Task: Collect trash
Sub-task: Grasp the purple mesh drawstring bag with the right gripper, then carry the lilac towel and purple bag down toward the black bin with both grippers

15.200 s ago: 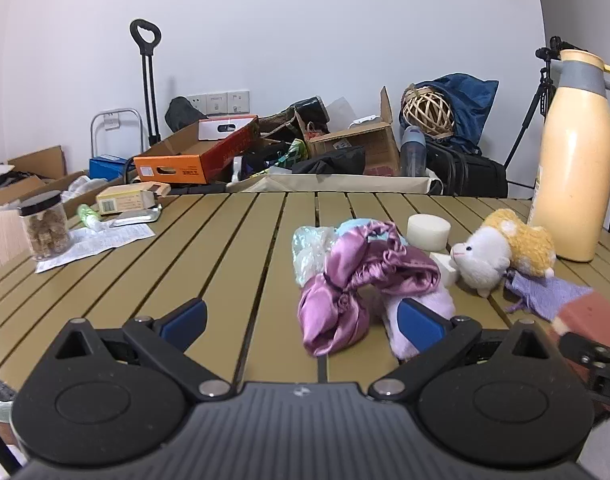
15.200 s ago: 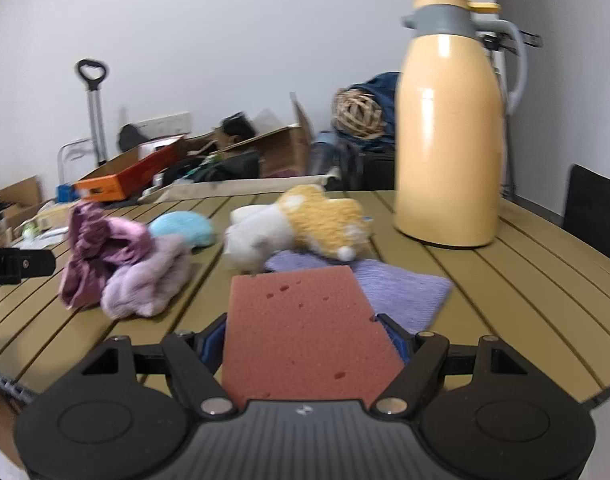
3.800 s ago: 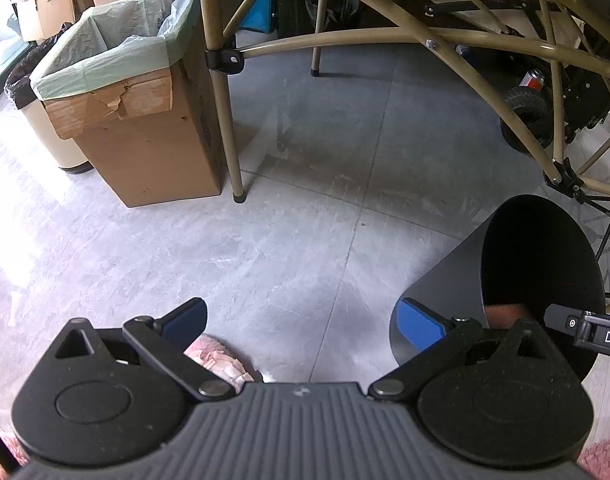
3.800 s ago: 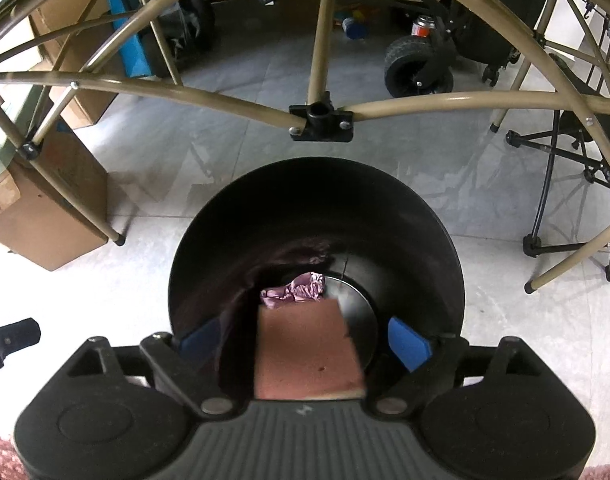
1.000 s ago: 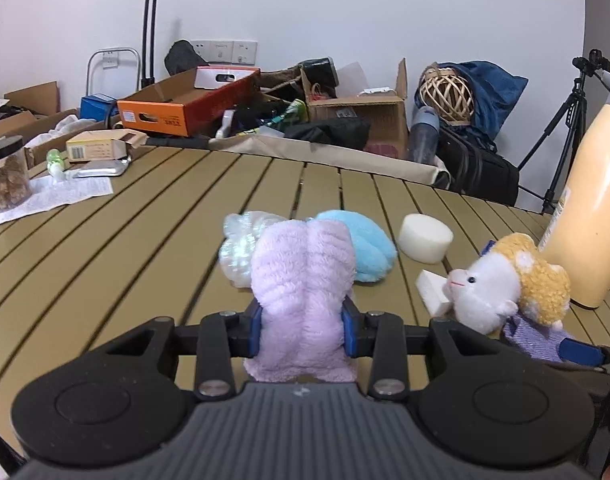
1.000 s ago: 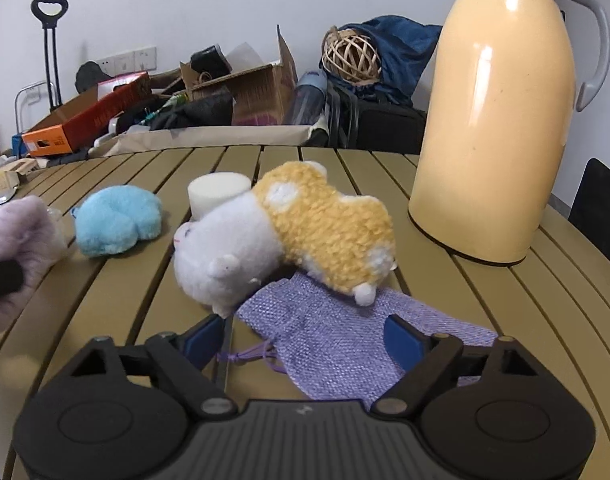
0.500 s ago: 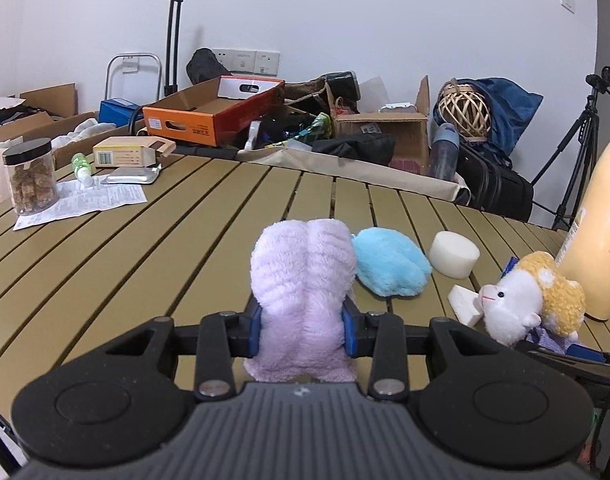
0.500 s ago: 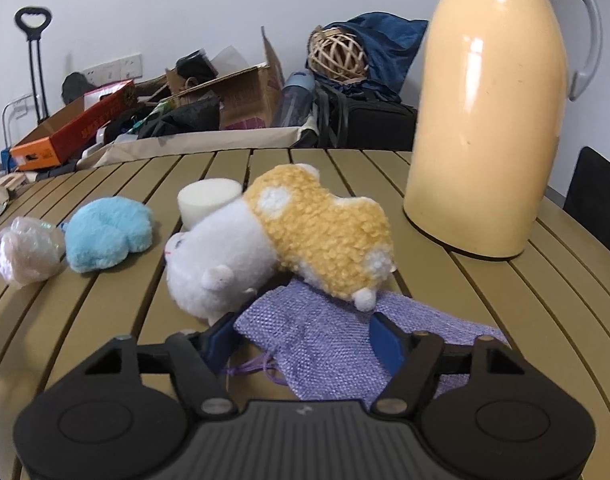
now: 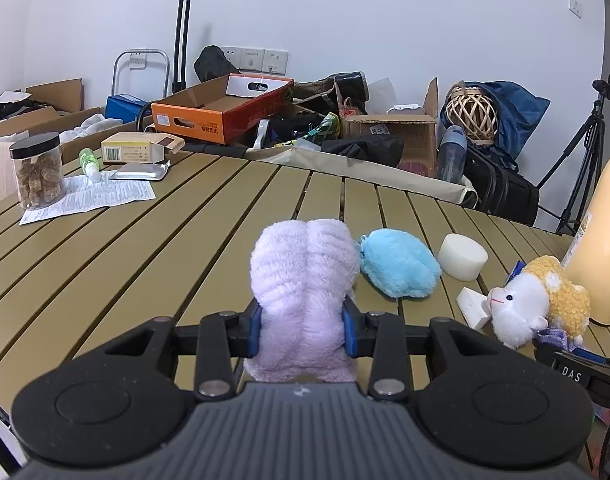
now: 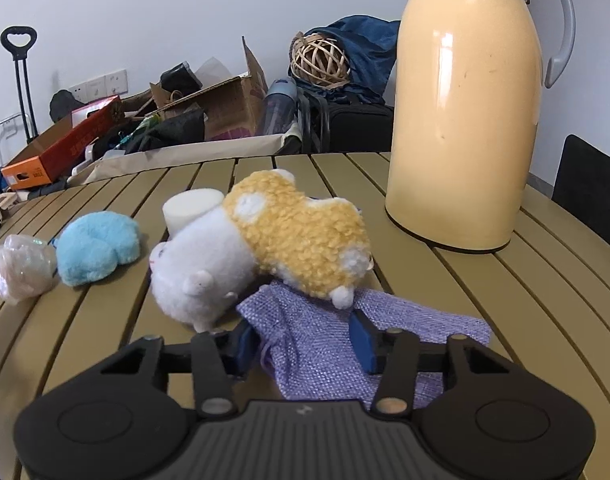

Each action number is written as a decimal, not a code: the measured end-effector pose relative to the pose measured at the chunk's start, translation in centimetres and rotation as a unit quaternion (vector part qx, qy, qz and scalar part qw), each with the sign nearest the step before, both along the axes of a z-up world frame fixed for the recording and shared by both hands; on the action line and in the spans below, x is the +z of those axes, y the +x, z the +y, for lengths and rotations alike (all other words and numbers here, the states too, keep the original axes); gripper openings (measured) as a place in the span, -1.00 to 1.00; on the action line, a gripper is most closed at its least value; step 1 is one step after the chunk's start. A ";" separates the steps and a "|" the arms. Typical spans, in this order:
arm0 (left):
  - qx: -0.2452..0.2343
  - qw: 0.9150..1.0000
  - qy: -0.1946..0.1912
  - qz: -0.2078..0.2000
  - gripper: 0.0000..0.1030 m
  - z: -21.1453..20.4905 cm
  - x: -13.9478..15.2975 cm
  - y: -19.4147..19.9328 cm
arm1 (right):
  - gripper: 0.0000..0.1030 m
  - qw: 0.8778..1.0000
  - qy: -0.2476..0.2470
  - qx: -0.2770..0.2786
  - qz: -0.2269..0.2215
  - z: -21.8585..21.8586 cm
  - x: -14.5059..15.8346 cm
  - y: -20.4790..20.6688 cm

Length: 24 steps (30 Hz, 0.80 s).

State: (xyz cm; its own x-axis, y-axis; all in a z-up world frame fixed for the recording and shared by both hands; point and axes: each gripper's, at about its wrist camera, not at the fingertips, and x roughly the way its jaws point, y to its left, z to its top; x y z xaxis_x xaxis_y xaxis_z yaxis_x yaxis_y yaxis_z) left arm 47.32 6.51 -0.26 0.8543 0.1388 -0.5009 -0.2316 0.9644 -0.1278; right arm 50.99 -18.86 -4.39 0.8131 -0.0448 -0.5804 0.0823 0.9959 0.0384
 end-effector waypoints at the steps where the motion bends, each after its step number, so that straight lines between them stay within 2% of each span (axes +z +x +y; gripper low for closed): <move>1: 0.000 1.000 0.000 0.000 -0.27 0.0 0.0 0.0 | -0.22 1.000 -0.001 0.001 -0.001 0.0 0.0 -0.1; 5: -0.001 1.000 0.001 -0.001 -0.27 0.1 0.0 0.0 | -0.83 1.000 0.013 0.014 -0.009 -0.2 0.1 -0.4; 12: -0.003 1.000 0.005 -0.006 -0.27 -0.3 0.0 -0.2 | -0.85 0.999 0.036 0.015 -0.033 -1.1 0.6 -1.5; 18: -0.003 1.000 0.006 -0.008 -0.27 -0.5 0.0 -0.4 | -0.87 0.995 0.062 0.020 -0.071 -2.4 2.1 -3.4; 24: -0.008 1.000 0.010 -0.015 -0.27 -0.8 0.3 -1.3 | -0.87 0.992 0.069 0.032 -0.099 -2.9 3.7 -5.5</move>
